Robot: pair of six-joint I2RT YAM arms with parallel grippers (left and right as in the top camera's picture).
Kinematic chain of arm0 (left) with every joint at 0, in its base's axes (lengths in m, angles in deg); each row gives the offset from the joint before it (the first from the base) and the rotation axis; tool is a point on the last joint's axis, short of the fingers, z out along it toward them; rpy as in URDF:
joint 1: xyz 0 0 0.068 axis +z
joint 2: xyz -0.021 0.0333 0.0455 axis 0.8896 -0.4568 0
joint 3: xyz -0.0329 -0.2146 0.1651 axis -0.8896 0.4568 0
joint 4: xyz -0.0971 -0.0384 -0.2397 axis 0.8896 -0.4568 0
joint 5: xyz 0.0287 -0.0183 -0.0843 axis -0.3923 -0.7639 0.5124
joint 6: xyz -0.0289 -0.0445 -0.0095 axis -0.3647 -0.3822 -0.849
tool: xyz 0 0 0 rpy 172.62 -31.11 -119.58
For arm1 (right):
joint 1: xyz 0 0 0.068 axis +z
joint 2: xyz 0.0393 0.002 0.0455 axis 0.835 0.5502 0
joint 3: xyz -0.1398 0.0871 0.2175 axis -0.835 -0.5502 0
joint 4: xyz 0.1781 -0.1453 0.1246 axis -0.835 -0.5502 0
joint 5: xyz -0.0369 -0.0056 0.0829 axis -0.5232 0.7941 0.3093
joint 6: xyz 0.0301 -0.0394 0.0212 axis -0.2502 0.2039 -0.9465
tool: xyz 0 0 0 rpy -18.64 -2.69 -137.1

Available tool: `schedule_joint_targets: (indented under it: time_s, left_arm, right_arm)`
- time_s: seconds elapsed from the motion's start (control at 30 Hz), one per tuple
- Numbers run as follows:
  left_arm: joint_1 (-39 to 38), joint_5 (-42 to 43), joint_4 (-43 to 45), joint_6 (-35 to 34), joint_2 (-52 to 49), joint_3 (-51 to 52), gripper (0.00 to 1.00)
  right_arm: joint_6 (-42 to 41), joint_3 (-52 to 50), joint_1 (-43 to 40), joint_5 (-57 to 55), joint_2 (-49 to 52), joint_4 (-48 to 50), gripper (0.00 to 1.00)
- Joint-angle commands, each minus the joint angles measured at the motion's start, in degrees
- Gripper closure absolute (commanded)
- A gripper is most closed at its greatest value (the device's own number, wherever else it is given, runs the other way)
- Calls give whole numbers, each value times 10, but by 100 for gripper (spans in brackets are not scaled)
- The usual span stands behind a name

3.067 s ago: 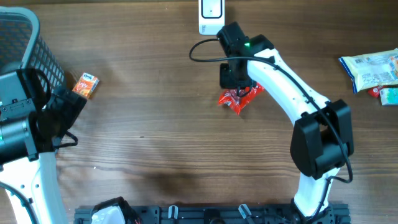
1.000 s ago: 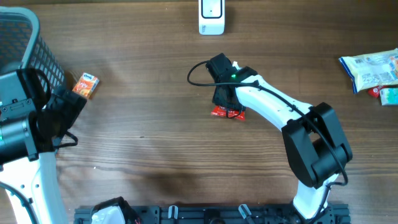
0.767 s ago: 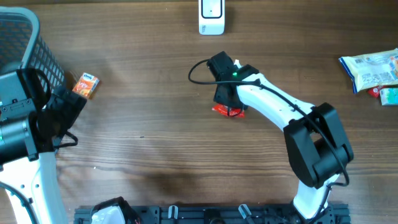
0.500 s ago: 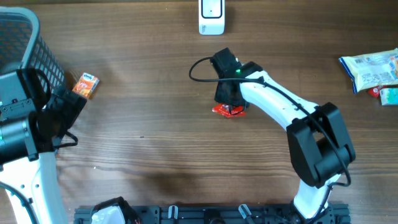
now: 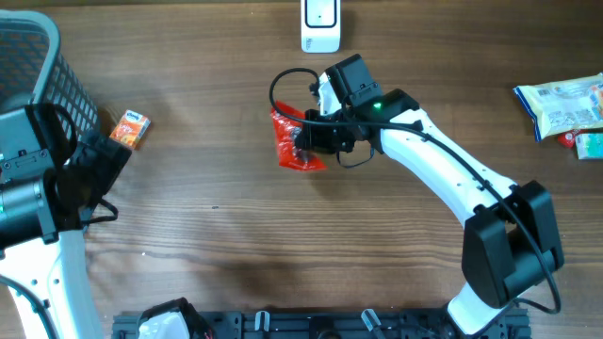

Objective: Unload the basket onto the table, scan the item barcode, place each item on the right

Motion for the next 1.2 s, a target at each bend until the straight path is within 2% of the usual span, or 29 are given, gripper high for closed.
schedule_joint_targets:
  time_s: [0.0,0.3,0.4,0.53,0.57,0.67,0.73,0.93,1.17]
  left_arm:
    - [4,3,0,0,0,0,0]
    - [4,3,0,0,0,0,0]
    - [4,3,0,0,0,0,0]
    - [4,3,0,0,0,0,0]
    - [4,3,0,0,0,0,0]
    - [4,3,0,0,0,0,0]
    - [4,3,0,0,0,0,0]
    - [4,3,0,0,0,0,0]
    - [4,3,0,0,0,0,0]
  right_arm:
    - [17,-36,10,122,-4,47,96]
    - [-106,-178,12,260,47,261,96]
    - [-139,-209,9,272,67,297,96]
    - [-130,-216,-16,243,73,291,94]
    - [-115,-216,-32,231,73,290,77]
    - [-85,-215,-69,207,72,266,60]
    - [-59,-211,-100,185,72,231,46]
    - [73,-165,-172,129,61,89,37]
    - [232,-128,-135,100,-19,4,32]
